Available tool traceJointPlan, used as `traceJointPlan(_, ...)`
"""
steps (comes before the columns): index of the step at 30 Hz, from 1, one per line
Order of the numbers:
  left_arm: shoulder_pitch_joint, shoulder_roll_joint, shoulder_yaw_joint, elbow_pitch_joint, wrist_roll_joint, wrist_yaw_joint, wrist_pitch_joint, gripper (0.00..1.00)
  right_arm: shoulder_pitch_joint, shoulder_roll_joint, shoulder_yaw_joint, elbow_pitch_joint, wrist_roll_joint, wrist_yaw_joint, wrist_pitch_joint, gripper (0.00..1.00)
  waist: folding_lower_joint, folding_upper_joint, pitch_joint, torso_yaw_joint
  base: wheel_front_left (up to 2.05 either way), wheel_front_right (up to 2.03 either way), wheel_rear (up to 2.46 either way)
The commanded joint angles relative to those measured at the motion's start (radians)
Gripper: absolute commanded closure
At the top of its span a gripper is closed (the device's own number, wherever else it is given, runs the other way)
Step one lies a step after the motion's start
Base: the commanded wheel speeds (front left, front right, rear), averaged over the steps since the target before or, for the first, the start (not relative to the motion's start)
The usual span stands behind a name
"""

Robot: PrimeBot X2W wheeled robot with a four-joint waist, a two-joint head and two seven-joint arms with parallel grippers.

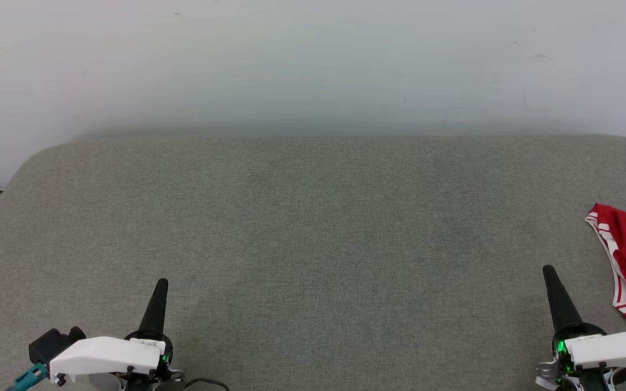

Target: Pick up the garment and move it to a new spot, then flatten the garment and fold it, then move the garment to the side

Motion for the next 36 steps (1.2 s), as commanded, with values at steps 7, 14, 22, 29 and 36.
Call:
traceJointPlan(7,-0.032,0.000,0.012,0.003,-0.082,-0.019,0.020,1.00,-0.036,0.003,-0.004,0.006,0.076,0.000,0.019,1.00,-0.0001,0.0000,0.002,-0.002,0.00,0.00,0.00)
traceJointPlan(14,-0.041,-0.002,0.020,0.010,-0.144,-0.026,0.035,1.00,-0.047,0.005,-0.006,0.013,0.132,0.000,0.035,1.00,-0.0001,0.0000,0.004,-0.004,0.00,0.00,0.00)
traceJointPlan(22,-0.053,-0.004,0.027,0.017,-0.210,-0.034,0.052,1.00,-0.061,0.006,-0.008,0.021,0.193,0.000,0.053,1.00,-0.0001,0.0000,0.006,-0.007,0.00,0.00,0.00)
traceJointPlan(29,-0.062,-0.005,0.036,0.025,-0.280,-0.043,0.070,1.00,-0.071,0.008,-0.010,0.031,0.257,0.000,0.071,1.00,-0.0001,0.0000,0.009,-0.009,0.00,0.00,0.00)
traceJointPlan(36,-0.071,-0.007,0.042,0.031,-0.331,-0.048,0.082,1.00,-0.083,0.010,-0.012,0.037,0.303,0.000,0.083,1.00,-0.0001,0.0000,0.011,-0.011,0.00,0.00,0.00)
